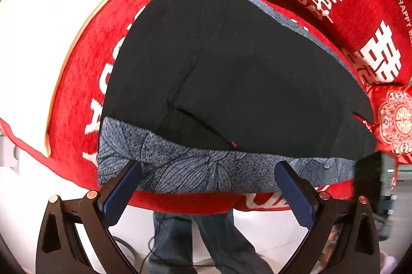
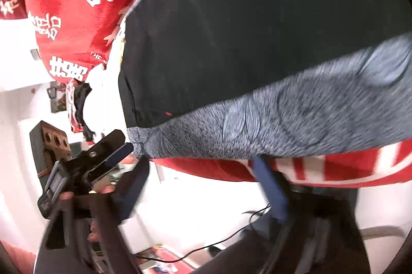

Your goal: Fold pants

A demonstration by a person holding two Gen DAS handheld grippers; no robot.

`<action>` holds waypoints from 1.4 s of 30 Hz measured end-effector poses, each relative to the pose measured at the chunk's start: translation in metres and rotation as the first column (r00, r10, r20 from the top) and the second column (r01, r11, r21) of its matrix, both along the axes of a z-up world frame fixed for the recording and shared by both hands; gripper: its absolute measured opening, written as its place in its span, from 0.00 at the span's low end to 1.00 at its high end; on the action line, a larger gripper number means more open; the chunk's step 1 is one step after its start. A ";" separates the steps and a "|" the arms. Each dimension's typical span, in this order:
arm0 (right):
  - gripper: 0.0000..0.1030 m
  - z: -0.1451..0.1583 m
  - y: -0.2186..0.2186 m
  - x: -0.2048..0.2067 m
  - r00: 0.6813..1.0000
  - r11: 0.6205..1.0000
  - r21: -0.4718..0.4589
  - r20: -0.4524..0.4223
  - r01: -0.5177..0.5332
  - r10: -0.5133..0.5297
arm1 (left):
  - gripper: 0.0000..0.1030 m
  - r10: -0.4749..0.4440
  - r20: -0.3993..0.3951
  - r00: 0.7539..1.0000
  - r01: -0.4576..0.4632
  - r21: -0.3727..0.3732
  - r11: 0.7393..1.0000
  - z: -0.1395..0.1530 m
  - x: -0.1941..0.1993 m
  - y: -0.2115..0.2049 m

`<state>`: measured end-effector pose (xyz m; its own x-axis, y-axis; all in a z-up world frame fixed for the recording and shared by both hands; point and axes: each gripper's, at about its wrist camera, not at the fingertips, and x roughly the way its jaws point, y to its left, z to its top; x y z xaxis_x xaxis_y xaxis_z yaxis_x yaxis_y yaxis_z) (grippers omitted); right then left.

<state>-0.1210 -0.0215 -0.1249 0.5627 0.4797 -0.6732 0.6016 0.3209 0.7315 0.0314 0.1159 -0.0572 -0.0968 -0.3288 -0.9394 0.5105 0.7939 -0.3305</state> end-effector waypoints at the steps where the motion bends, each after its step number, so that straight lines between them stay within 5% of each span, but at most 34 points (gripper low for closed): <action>1: 0.72 -0.008 0.003 0.001 1.000 1.000 0.021 0.008 0.006 -0.006 | 1.00 0.005 -0.006 1.000 -0.005 -0.003 1.000 -0.001 -0.001 0.002; 9: 0.60 -0.039 0.007 0.002 0.984 0.978 0.152 0.083 0.142 -0.156 | 1.00 0.026 -0.073 0.997 -0.029 -0.039 0.999 -0.014 -0.004 0.023; 11: 0.15 -0.043 0.003 0.005 0.978 0.965 0.193 0.076 0.178 -0.196 | 1.00 0.034 -0.085 0.996 -0.038 -0.043 0.998 -0.017 -0.007 0.026; 12: 0.10 -0.039 0.000 0.007 0.973 0.960 0.206 0.091 0.190 -0.212 | 1.00 0.041 -0.092 0.995 -0.046 -0.046 0.998 -0.018 -0.007 0.028; 17: 0.10 0.016 -0.004 0.013 0.960 0.977 0.153 0.216 0.147 -0.178 | 1.00 0.158 -0.210 0.965 -0.188 -0.130 0.973 -0.017 0.002 0.031; 21: 0.10 0.031 -0.003 0.008 0.965 0.988 0.118 0.234 0.096 -0.122 | 0.99 0.233 -0.223 0.947 -0.275 -0.185 0.943 -0.015 0.014 0.013; 23: 0.15 0.024 -0.004 0.007 0.974 0.991 0.112 0.204 0.076 -0.098 | 0.71 0.230 -0.184 0.956 -0.258 -0.143 0.955 -0.021 0.017 -0.001; 25: 0.26 0.009 -0.010 -0.003 0.986 0.992 0.102 0.144 0.074 -0.088 | 0.56 0.199 -0.199 0.960 -0.226 -0.125 0.966 -0.032 0.017 -0.010; 26: 0.37 0.004 -0.014 -0.011 0.988 0.992 0.089 0.114 0.090 -0.099 | 0.56 0.188 -0.203 0.961 -0.214 -0.111 0.971 -0.036 0.017 -0.012; 28: 0.43 -0.007 -0.025 -0.036 0.983 0.984 0.068 0.064 0.167 -0.171 | 0.56 0.171 -0.190 0.967 -0.191 -0.093 0.977 -0.039 0.014 -0.013; 32: 0.43 -0.021 -0.044 -0.084 0.949 0.947 0.073 0.028 0.312 -0.314 | 0.56 0.132 -0.171 0.976 -0.148 -0.088 0.985 -0.042 0.010 -0.015; 36: 0.43 -0.031 -0.051 -0.105 0.882 0.879 0.183 0.099 0.439 -0.461 | 0.55 0.105 -0.158 0.982 -0.117 -0.068 0.991 -0.050 0.011 -0.015; 37: 0.36 -0.034 -0.052 -0.108 0.860 0.856 0.215 0.109 0.470 -0.499 | 0.42 0.111 -0.156 0.981 -0.124 -0.070 0.990 -0.051 0.011 -0.015; 38: 0.06 -0.036 -0.053 -0.111 0.835 0.828 0.245 0.107 0.504 -0.540 | 0.23 0.111 -0.163 0.980 -0.125 -0.078 0.989 -0.053 0.012 -0.018; 40: 0.05 -0.033 -0.059 -0.122 0.803 0.791 0.257 0.081 0.555 -0.590 | 0.22 0.123 -0.181 0.976 -0.137 -0.070 0.988 -0.053 0.013 -0.015; 42: 0.05 -0.002 -0.065 -0.115 0.832 0.830 0.198 0.097 0.522 -0.546 | 0.21 0.141 -0.171 0.975 -0.155 -0.071 0.985 -0.038 0.016 -0.013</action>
